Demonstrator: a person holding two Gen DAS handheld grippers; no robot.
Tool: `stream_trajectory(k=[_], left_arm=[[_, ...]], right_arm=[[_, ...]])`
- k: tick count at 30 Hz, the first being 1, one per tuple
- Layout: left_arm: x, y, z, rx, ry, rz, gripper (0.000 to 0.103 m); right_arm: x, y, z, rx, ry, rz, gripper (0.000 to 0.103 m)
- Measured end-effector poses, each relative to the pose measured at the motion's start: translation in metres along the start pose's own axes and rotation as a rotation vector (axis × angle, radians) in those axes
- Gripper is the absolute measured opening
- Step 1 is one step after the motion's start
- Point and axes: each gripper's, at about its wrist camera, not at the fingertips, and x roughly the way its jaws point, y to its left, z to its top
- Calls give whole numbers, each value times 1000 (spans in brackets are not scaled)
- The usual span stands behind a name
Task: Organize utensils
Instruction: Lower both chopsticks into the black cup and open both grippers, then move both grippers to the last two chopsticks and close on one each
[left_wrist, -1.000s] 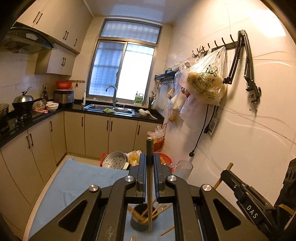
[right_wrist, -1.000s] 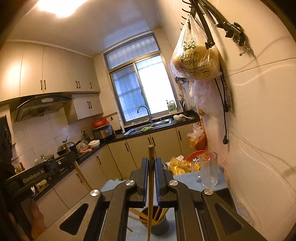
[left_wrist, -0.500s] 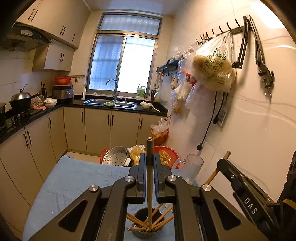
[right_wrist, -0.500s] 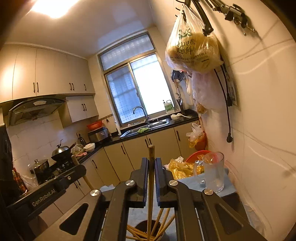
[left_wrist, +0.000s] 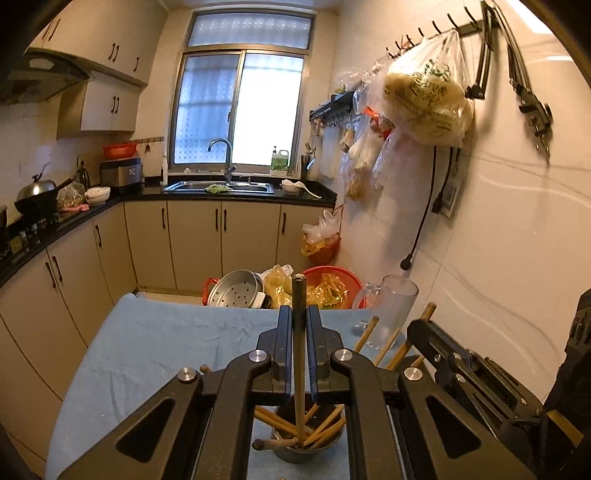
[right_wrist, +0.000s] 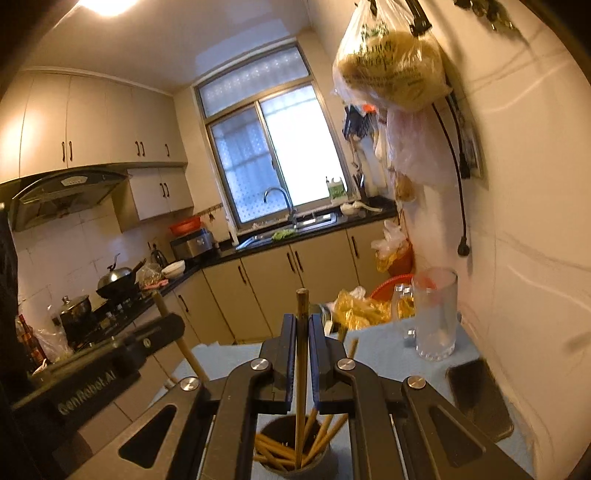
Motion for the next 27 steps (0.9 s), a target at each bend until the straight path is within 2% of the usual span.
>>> stream_trajectory(k=[6,14,17,19,21,23,25,27], left_arm=[[6,5,-10,-18,45,3,8],[1,7,-19,-9,85,2,10],[-17,14,-19,-37,83,-20,20],[-37,23,-19,-64,78,-33,40],[-60,30,-20,-78,62,-30,49],[-91,40,-25,-80,56,4,52],[-116,50,-37,-90,73,38,64],[-138,62,-56,-114,94,54,66]], right_arm=[[6,-22,-16,83,70,9,9],[10,-34,-23,123,129,39,11],[2,-36,-20,152,149,57,14],[-12,-38,-16,179,142,61,18],[-31,-37,-13,193,134,63,21],[-55,-34,-14,197,135,67,24],[-81,-29,-22,189,144,74,29],[-108,-23,-38,177,161,71,36]])
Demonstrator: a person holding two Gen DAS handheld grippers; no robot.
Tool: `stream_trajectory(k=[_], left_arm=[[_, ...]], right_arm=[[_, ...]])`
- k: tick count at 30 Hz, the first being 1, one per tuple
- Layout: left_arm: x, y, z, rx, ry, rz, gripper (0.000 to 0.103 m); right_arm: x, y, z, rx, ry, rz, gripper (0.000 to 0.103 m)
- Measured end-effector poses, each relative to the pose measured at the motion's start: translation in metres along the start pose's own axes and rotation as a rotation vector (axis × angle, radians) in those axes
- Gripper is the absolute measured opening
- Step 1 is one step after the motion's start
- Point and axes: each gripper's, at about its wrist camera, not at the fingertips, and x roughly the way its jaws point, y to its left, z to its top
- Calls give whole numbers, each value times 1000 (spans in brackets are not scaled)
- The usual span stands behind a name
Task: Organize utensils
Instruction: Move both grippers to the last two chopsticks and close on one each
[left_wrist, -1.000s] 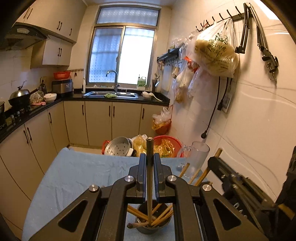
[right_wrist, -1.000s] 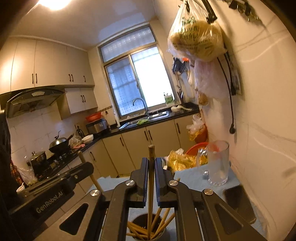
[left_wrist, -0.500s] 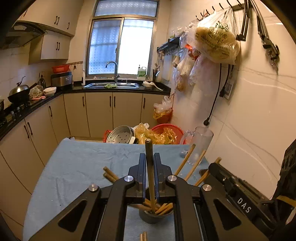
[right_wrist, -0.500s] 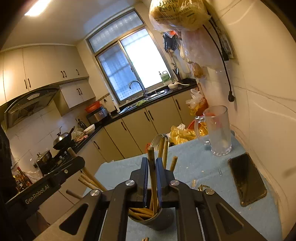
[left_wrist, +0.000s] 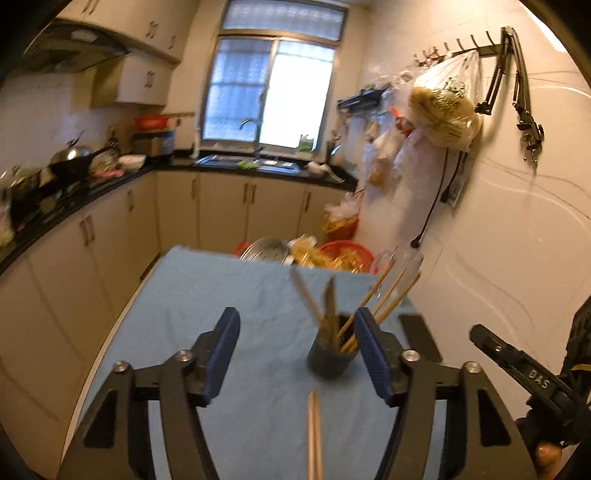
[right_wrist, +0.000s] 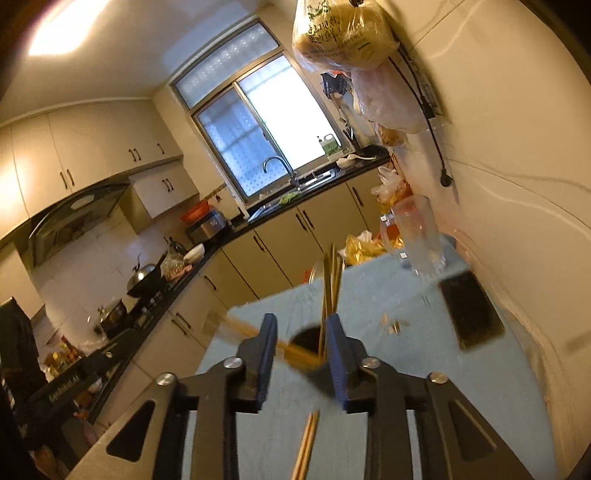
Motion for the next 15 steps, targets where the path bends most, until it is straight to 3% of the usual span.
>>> stream_trajectory(k=[3,10,15], left_arm=[[-15,19,-35,-27,56,16,66],[-23,37,-97,-56,168,48,66],[-19,40,-111,-56,205,54,66]], right_arm=[[-19,4,-30,-20,55,-13,49],[-24,18,-84,-96,208,3,49],[-7,19,-105,-69,298,29,48]])
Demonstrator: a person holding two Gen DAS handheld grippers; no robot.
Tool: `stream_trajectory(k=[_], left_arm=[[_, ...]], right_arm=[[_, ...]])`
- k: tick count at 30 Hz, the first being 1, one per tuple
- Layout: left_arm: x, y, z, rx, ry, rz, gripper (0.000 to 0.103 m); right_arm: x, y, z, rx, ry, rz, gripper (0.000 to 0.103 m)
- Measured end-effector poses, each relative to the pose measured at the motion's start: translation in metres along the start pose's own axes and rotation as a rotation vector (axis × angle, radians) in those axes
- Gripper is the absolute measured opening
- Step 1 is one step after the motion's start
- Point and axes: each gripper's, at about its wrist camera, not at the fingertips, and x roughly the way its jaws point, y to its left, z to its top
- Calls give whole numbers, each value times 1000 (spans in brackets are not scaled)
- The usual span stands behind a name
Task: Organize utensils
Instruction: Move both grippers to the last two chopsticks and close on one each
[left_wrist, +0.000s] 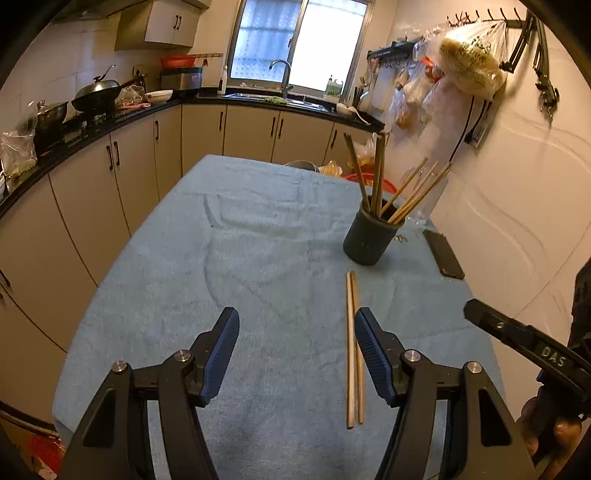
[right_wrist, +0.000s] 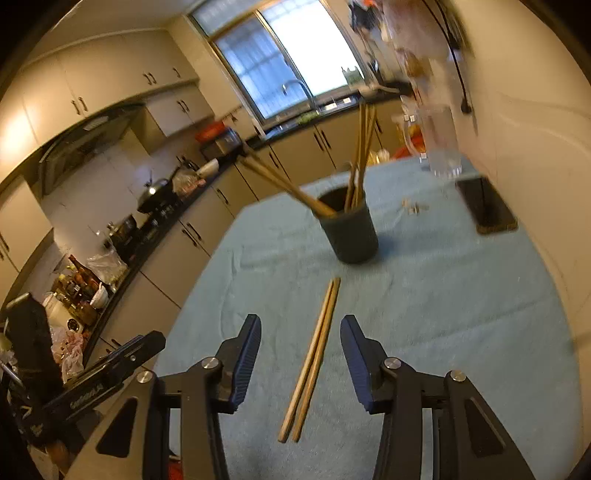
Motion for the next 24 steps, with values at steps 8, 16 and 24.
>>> stream_trajectory(k=[8,16,24], left_arm=[[23,4,1,-1,37,14,66],[63,10,10,-6,90,26,66],[95,15,15,-10,138,25,66]], right_arm=[[42,0,-6,-18,105,-44,42],[100,-2,9,-39,208,-79,35],[168,-15,28,-47,301,-112,30]])
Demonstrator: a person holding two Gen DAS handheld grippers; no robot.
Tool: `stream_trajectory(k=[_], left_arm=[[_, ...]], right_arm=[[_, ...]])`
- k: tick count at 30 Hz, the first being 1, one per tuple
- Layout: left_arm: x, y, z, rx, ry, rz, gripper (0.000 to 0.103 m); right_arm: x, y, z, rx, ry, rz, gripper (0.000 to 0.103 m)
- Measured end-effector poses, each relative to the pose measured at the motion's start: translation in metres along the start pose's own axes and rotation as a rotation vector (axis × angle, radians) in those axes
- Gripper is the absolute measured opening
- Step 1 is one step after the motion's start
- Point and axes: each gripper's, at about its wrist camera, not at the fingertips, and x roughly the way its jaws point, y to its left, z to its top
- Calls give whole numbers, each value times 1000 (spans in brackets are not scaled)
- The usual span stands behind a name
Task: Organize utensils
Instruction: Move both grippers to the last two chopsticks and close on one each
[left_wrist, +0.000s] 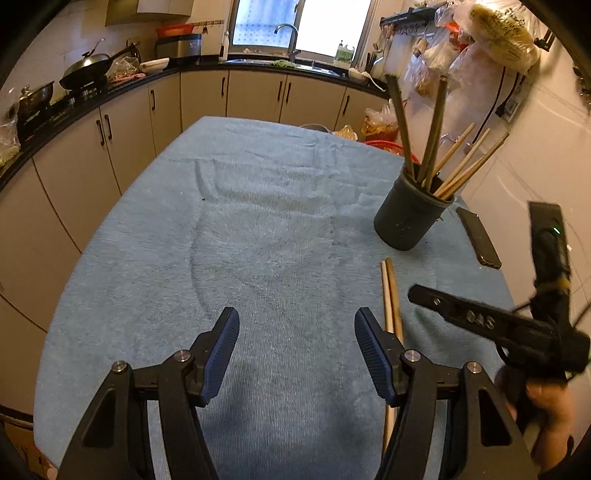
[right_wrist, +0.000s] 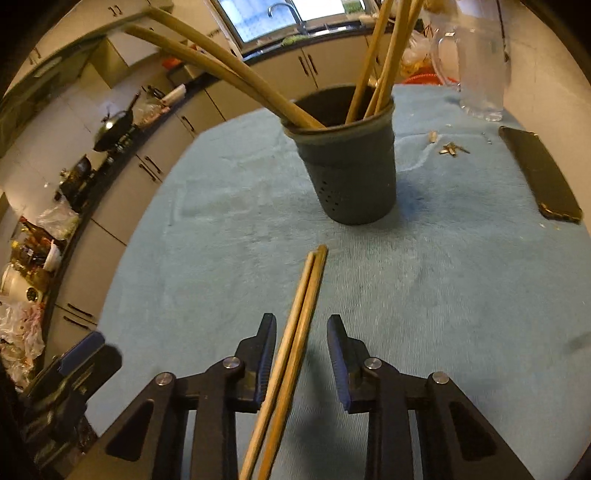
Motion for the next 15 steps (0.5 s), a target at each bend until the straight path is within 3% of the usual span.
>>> stream_trajectory(k=[6,12,15], left_arm=[[17,1,3,3,29,-3,66],[27,-2,8,5,44,-11,66],[32,-9,12,13,53,-23,66]], right_arm=[[30,-3,24,-7,34,-36,25],[50,3,27,-37,76,-79,20],[53,8,28,-83,67,-128,12]])
